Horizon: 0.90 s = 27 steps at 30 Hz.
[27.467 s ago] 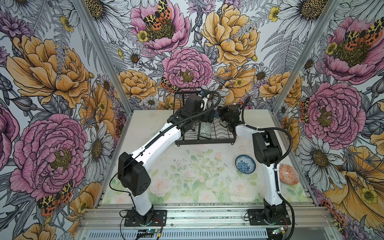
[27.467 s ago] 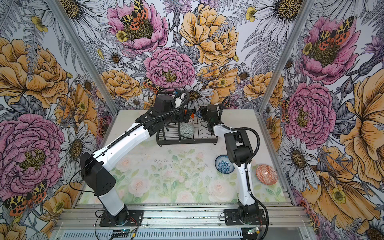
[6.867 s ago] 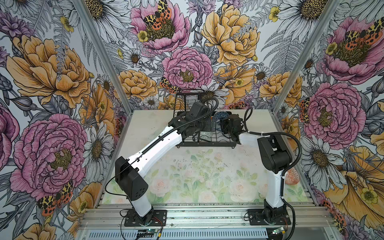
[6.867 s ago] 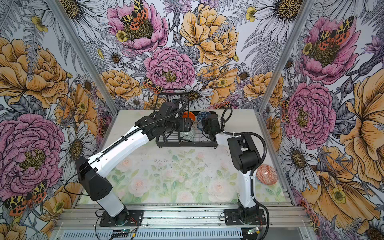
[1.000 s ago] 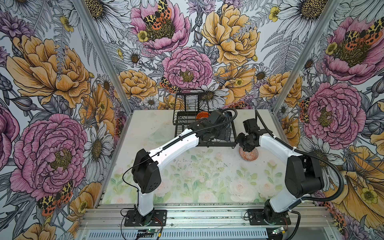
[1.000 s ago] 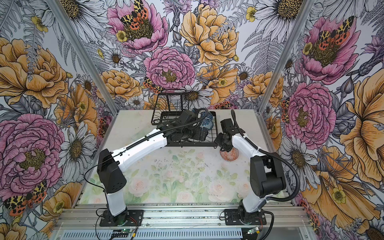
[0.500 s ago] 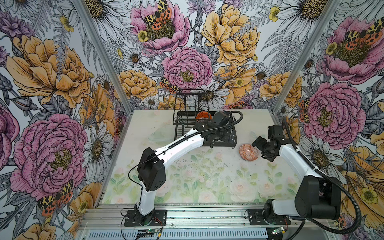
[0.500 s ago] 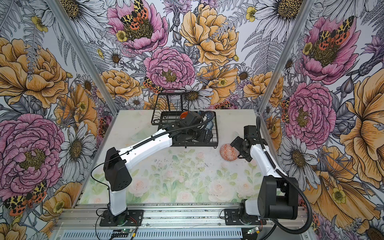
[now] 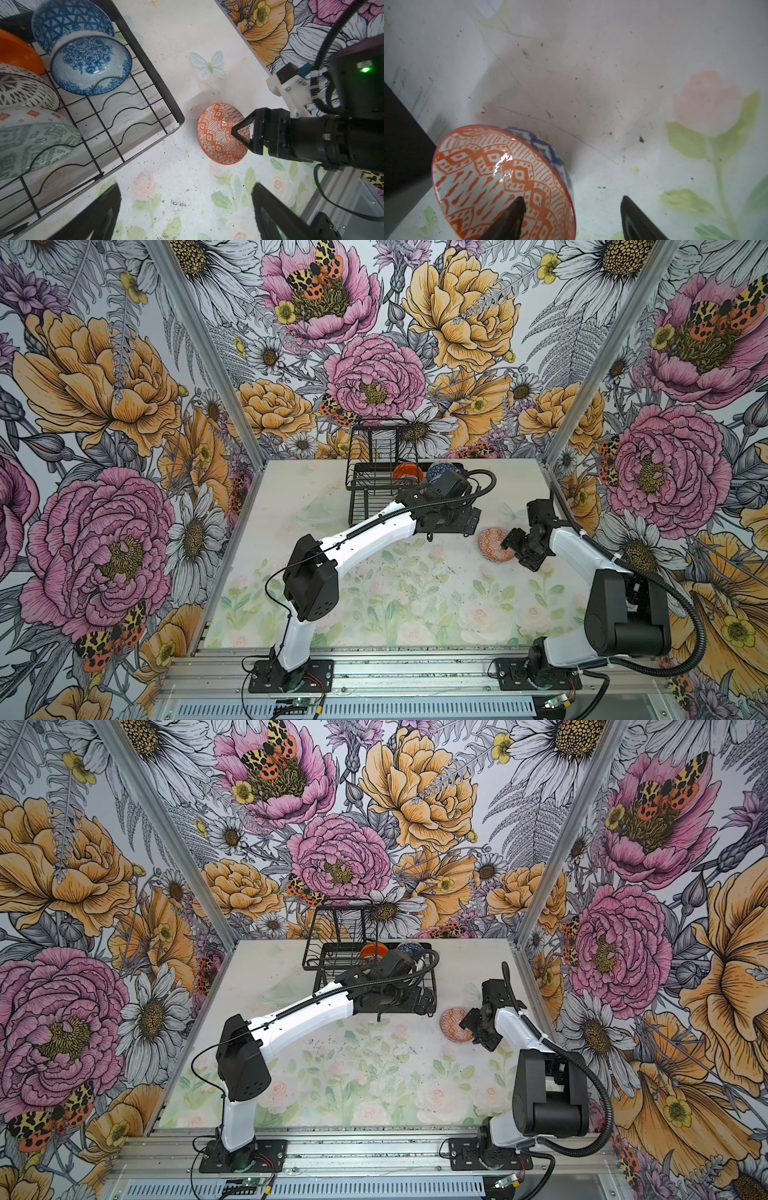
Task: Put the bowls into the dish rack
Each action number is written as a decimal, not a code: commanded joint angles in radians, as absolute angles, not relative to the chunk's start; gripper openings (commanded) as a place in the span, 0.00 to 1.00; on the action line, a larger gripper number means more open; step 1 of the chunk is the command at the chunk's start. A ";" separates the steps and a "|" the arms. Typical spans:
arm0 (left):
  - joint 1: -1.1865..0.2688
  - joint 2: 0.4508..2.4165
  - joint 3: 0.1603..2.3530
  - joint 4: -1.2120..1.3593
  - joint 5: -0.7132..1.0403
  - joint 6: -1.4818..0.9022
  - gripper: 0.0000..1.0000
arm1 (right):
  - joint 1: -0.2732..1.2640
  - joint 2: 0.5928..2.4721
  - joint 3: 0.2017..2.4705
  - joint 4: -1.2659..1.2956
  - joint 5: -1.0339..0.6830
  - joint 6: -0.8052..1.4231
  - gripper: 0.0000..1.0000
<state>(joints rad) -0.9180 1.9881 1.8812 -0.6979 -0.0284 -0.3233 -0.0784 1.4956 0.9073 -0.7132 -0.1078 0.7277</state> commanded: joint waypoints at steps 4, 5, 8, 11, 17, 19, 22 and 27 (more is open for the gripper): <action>-0.919 1.953 1.871 -0.677 -0.027 -0.338 0.99 | -0.086 1.544 0.931 -0.673 -0.111 0.696 0.59; -0.920 1.954 1.871 -0.676 -0.011 -0.339 0.99 | -0.088 1.552 0.935 -0.666 -0.115 0.690 0.57; -0.929 1.958 1.881 -0.676 -0.009 -0.342 0.99 | -0.088 1.584 0.946 -0.661 -0.123 0.675 0.53; -0.935 1.954 1.884 -0.677 -0.010 -0.342 0.99 | -0.090 1.614 0.957 -0.650 -0.135 0.669 0.42; -0.926 1.952 1.906 -0.676 0.067 -0.363 0.99 | -0.088 1.641 0.976 -0.647 -0.146 0.677 0.20; -0.925 1.949 1.914 -0.676 0.073 -0.378 0.99 | -0.088 1.639 0.984 -0.647 -0.155 0.681 0.16; -0.914 1.950 1.923 -0.676 0.099 -0.414 0.99 | -0.088 1.630 1.001 -0.649 -0.170 0.690 0.12; -0.880 1.953 1.942 -0.676 0.128 -0.544 0.99 | -0.085 1.589 1.035 -0.650 -0.198 0.694 0.06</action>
